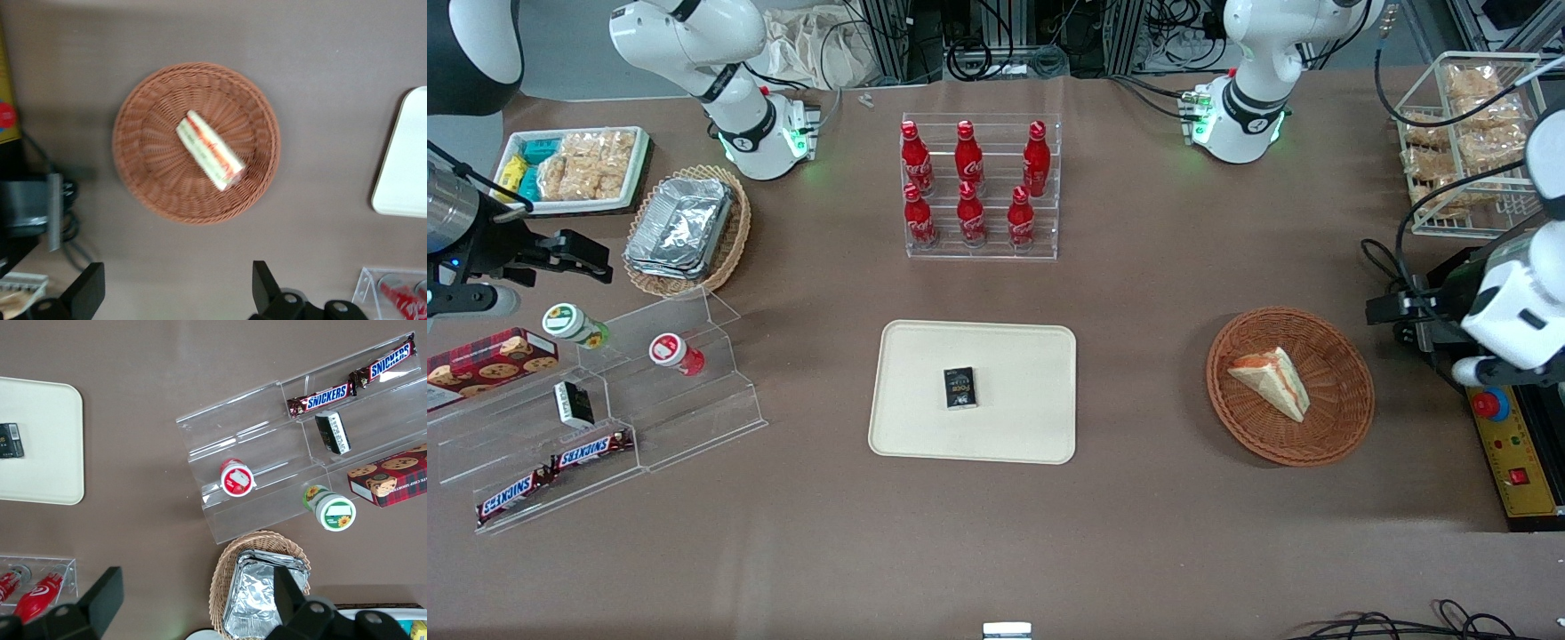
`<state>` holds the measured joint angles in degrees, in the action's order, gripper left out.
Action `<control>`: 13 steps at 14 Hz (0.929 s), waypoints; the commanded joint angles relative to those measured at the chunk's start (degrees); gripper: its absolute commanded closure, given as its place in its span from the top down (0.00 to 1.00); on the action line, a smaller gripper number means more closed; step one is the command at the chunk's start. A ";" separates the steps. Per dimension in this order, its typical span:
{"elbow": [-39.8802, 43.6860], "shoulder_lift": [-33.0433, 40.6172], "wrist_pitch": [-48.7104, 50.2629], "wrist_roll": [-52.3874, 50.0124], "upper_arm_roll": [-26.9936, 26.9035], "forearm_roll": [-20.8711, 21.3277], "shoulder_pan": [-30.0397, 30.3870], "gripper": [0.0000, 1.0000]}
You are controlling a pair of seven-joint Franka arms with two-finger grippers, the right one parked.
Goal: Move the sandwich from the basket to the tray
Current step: 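Move the left gripper down over the wrapped sandwich in the wicker basket, then close the left gripper on the sandwich's wrapped end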
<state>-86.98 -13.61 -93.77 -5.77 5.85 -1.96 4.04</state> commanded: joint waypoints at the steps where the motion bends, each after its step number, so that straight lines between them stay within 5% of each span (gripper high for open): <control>1: -7.92 0.86 -7.37 -4.67 -0.14 -2.78 0.00 0.99; 13: -30.17 -0.01 -36.64 -17.94 -0.05 -2.52 -1.58 0.98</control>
<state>-114.61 -14.16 -126.51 -21.28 5.93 -3.98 2.64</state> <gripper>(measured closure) 0.013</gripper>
